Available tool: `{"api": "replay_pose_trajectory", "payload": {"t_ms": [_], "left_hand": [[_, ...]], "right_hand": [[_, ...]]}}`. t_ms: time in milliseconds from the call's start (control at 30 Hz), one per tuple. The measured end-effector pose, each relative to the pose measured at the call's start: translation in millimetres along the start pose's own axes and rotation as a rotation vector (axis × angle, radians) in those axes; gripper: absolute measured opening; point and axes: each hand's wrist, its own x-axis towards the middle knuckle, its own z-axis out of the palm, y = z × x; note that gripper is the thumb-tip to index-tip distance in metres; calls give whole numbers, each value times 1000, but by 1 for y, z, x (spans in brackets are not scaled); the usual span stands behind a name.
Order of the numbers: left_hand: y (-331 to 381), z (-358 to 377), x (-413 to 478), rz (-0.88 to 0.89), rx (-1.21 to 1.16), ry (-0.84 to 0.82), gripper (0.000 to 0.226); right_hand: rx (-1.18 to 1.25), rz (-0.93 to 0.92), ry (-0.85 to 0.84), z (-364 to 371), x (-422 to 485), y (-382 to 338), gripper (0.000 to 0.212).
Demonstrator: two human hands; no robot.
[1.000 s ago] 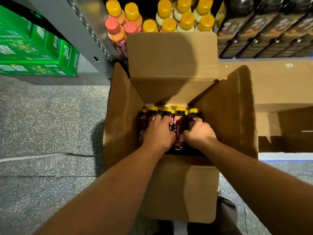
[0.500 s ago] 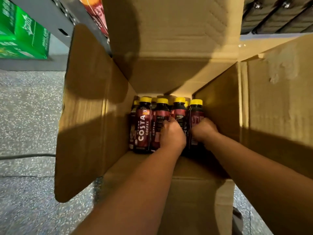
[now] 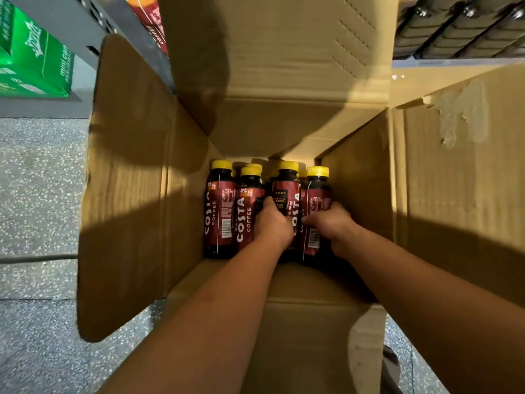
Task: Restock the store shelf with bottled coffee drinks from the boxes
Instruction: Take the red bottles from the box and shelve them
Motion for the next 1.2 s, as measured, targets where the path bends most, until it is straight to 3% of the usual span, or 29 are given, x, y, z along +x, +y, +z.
{"api": "replay_pose_trajectory", "payload": {"t_ms": [267,567,767,1200], "left_hand": [[3,-21,-15,-7,-26,7,41],[11,-87,-65,157,-370,-24,60],[43,-123,-112,315,-450,-56,52],[120,-189,-229,353,-589,-200,38]], "right_hand": [[103,-102,-75,-2,-25,-6,40],[123,-230,-255,-17,-82,-39,64],[191,-282,-321,-43,-141,-69,55],[236,-402,-422,-100,-279,-143,42]]}}
